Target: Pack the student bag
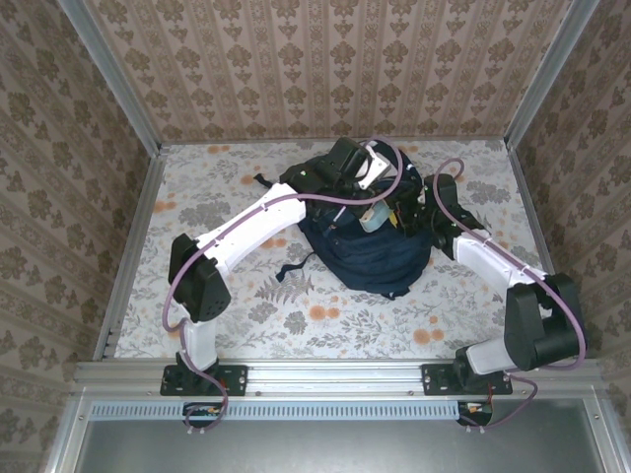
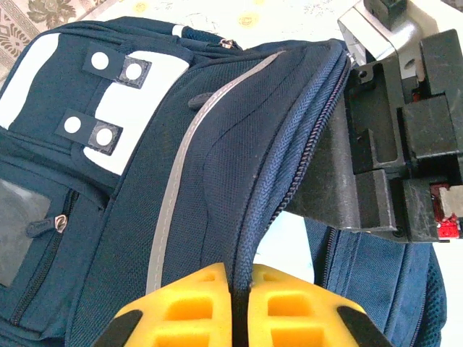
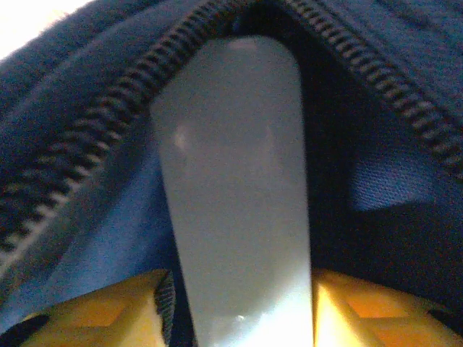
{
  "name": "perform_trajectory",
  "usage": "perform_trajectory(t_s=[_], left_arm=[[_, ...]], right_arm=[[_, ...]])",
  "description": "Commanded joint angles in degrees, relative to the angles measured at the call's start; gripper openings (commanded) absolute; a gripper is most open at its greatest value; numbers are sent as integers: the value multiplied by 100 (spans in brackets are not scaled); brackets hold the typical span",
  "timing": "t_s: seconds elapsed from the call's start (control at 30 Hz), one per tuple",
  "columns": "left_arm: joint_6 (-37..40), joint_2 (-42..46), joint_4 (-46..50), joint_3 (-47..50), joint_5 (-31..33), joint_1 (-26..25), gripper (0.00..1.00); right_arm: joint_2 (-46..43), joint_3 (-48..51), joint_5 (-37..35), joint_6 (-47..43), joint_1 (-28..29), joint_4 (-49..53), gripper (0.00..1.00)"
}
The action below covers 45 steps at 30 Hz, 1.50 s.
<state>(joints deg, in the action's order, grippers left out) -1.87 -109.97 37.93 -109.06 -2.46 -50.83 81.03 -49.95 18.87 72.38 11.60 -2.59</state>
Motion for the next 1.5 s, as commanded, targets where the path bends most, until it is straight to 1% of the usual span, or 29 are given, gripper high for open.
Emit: perform_trajectory(t_s=[0.0, 0.07, 0.13, 0.2, 0.27, 0.47, 0.53, 0.7, 0.8, 0.9, 0.97, 1.07, 1.1, 1.2, 1.27, 1.33, 1.4, 1.47], left_arm=[[-200, 266, -312, -318, -365, 6, 10], [-198, 270, -295, -324, -403, 17, 10], [-191, 275, -306, -310, -422, 24, 11], [-191, 285, -313, -301, -463, 39, 11], [-200, 309, -330, -261, -528, 53, 11], [-209, 402, -417, -102, -773, 55, 11], [-233, 432, -437, -32, -816, 58, 11], [-261, 459, -517, 51, -944, 65, 11], [-319, 456, -618, 116, -982, 90, 11], [-412, 459, -662, 121, -1039, 158, 11], [-526, 472, -724, 130, -1142, 244, 15], [-678, 502, -760, 148, -1364, 374, 29], [-720, 520, -752, 154, -1477, 424, 32], [-875, 605, -744, 229, -1831, 621, 44], [-984, 737, -774, 404, -2009, 790, 55], [-1098, 943, -849, 731, -2039, 981, 62], [-1203, 1201, -987, 1201, -2013, 1206, 67], [-1310, 1489, -1162, 1790, -2002, 1440, 69]], right_arm=[[-518, -278, 79, -189, -27, 1108, 56], [-691, -354, 112, -373, -30, 1746, 57], [-835, -317, 152, -465, -29, 2024, 55], [-937, -250, 170, -517, -30, 2092, 50], [-938, -226, 243, -554, -27, 2074, 42], [-456, -389, 389, -580, -10, 1707, 17], [-293, -452, 361, -555, 4, 1507, 12], [338, -618, 607, -536, 89, 489, 8], [575, -712, 609, -528, 174, 78, 8], [770, -823, 613, -532, 205, -13, 8], [753, -797, 564, -523, 208, -10, 9], [445, -732, 390, -697, 210, 293, 12], [288, -697, 306, -784, 202, 510, 14], [-301, -582, -85, -1078, 192, 1353, 22], [-695, -466, -476, -1381, 191, 1967, 25], [-1039, -300, -1019, -1671, 198, 2477, 29], [-1313, -194, -1588, -1911, 185, 2981, 32], [-1545, -122, -1930, -2053, 162, 3305, 35]])
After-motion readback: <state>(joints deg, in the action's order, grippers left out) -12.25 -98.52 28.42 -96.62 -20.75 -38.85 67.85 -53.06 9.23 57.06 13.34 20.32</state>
